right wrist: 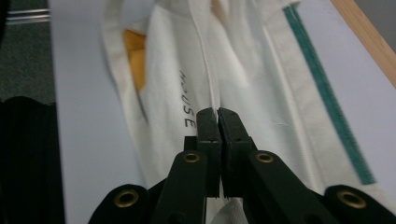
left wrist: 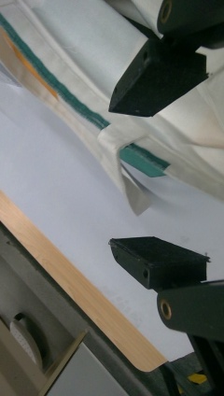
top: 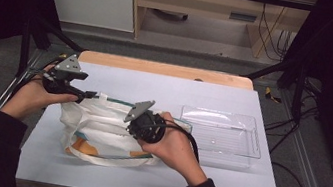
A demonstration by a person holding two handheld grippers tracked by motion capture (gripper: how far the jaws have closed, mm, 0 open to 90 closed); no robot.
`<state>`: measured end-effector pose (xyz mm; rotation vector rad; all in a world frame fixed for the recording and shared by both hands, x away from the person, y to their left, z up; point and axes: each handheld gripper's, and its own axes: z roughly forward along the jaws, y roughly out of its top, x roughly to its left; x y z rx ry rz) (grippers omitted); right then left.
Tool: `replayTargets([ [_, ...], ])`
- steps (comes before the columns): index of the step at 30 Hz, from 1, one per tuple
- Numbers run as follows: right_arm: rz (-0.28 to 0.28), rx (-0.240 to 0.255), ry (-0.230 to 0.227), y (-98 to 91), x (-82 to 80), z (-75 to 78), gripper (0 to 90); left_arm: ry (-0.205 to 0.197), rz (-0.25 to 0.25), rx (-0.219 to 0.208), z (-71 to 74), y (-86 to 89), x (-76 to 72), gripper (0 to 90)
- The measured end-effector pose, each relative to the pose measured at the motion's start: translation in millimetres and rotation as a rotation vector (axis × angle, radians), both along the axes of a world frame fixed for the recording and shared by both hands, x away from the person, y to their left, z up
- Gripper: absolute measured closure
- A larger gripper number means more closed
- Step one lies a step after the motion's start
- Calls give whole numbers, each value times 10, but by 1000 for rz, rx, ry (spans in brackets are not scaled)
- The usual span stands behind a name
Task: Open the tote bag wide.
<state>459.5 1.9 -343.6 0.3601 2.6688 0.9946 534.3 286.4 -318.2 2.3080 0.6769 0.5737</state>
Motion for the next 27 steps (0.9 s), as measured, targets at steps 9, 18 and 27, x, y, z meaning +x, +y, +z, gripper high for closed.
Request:
replayTargets([
  [9,50,48,-35,-63,-571,-198,892,61,-11,65,-62,-66,-29,338],
  [18,74,89,-28,-136,-672,-430,892,117,-61,149,-198,-180,-8,418],
  [27,74,109,-13,-134,-652,-427,894,167,-97,219,-290,-295,75,700],
])
